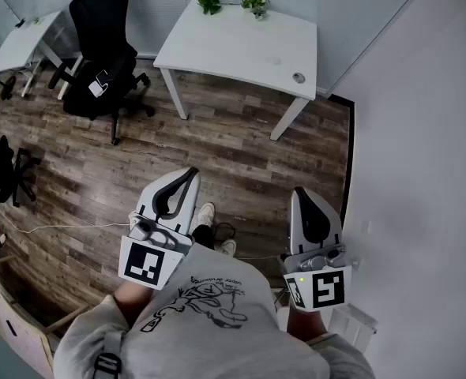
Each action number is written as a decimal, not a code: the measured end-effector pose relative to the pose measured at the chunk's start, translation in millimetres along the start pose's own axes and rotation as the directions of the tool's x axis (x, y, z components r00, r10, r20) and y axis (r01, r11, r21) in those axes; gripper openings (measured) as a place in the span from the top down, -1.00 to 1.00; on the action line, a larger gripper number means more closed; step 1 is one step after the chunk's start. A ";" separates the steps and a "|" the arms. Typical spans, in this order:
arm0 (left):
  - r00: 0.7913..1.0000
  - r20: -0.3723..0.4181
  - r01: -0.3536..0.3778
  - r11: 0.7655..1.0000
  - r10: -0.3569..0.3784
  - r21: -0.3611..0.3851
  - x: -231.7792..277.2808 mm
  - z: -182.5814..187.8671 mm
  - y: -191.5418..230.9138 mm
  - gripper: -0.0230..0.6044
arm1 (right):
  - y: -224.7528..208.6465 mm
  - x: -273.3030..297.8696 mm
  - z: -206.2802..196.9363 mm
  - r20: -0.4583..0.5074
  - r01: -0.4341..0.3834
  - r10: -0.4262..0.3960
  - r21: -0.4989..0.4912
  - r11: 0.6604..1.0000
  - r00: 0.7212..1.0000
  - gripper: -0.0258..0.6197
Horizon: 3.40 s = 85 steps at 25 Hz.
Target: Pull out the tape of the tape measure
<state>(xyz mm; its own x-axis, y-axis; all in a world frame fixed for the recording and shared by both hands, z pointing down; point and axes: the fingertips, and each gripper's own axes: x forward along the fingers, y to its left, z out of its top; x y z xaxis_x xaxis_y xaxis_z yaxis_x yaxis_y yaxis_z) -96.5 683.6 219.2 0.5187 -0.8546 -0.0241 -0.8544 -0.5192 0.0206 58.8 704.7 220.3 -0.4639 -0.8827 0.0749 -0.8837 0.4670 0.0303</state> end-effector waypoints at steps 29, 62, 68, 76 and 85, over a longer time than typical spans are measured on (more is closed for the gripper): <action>0.999 -0.016 0.040 0.999 -0.040 0.011 17.8 -8.1 154.8 0.86 | 58.1 134.6 6.5 -0.015 0.052 -0.052 0.002 0.999 0.999 0.89; 0.998 -0.049 0.049 0.999 -0.049 -0.009 199.2 -26.6 175.7 0.86 | -93.5 243.2 -7.8 -0.036 0.070 -0.069 0.041 0.997 0.997 0.89; 0.999 -0.042 0.030 1.000 -0.030 -0.008 257.2 -26.7 176.7 0.86 | -146.8 272.0 -8.7 -0.036 0.065 -0.063 0.041 0.997 0.997 0.89; 0.999 -0.043 0.033 0.999 -0.033 0.006 329.7 -22.8 164.7 0.86 | -215.3 297.9 -0.7 -0.027 0.060 -0.059 0.028 0.998 0.998 0.89; 0.999 -0.038 0.026 0.999 -0.025 0.034 397.0 -17.1 146.6 0.86 | -282.9 315.0 5.9 -0.018 0.037 -0.037 0.015 0.999 0.999 0.89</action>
<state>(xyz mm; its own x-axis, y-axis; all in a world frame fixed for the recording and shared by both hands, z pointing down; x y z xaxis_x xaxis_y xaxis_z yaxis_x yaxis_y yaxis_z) -15.3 268.0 229.8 0.5408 -0.8410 0.0139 -0.8409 -0.5409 -0.0140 162.3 294.2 229.5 -0.4297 -0.8983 0.0916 -0.9012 0.4330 0.0184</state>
